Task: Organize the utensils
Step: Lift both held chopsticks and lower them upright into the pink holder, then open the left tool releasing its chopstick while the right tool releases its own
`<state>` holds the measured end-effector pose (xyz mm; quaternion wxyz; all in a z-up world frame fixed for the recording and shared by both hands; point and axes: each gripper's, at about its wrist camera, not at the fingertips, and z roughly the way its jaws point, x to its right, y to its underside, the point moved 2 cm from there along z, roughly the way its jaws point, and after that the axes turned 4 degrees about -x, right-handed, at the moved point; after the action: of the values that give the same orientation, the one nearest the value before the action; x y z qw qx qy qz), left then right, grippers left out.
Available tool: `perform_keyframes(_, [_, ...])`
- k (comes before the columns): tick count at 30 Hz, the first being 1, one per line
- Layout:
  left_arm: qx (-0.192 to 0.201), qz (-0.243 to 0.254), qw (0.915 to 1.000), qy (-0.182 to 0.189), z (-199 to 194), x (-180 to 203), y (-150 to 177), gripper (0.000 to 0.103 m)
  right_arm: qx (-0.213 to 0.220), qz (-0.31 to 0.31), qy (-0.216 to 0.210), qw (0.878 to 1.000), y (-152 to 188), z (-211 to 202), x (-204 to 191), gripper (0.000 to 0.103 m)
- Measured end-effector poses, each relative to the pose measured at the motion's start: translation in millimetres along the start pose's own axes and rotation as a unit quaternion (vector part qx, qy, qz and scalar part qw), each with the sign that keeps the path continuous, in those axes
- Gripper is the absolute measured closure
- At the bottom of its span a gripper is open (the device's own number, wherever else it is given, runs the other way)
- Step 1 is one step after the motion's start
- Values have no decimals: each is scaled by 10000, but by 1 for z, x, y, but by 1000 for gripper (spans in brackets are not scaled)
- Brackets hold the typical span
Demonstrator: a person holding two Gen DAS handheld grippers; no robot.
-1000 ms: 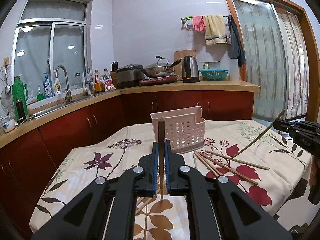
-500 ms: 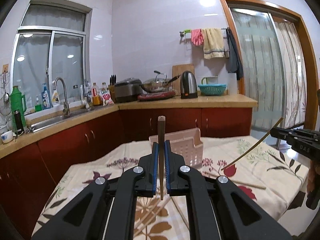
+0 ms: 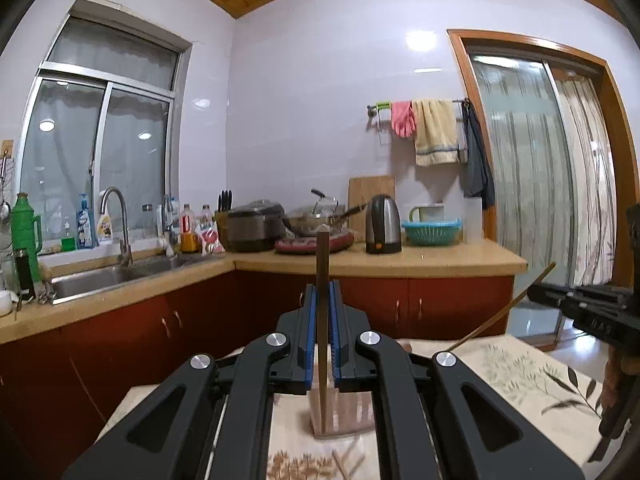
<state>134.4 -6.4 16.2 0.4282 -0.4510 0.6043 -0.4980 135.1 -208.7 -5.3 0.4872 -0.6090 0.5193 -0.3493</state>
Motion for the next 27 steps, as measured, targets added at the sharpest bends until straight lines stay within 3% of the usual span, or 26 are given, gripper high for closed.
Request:
perform_keyframes(8, [348,67,9994,-19,33,-2,-28,96,-67,-16,-67,10000,-16,40,8,97])
perform_keyframes(12, [283,35,9996,14,58,-2,-26,96,-243,39,-110,9996,-12,62,14,97])
perform_keyframes(27, [-957,-158,9951,167,131,2,55,96,-1173,350,-295,9920,44,125,22,97])
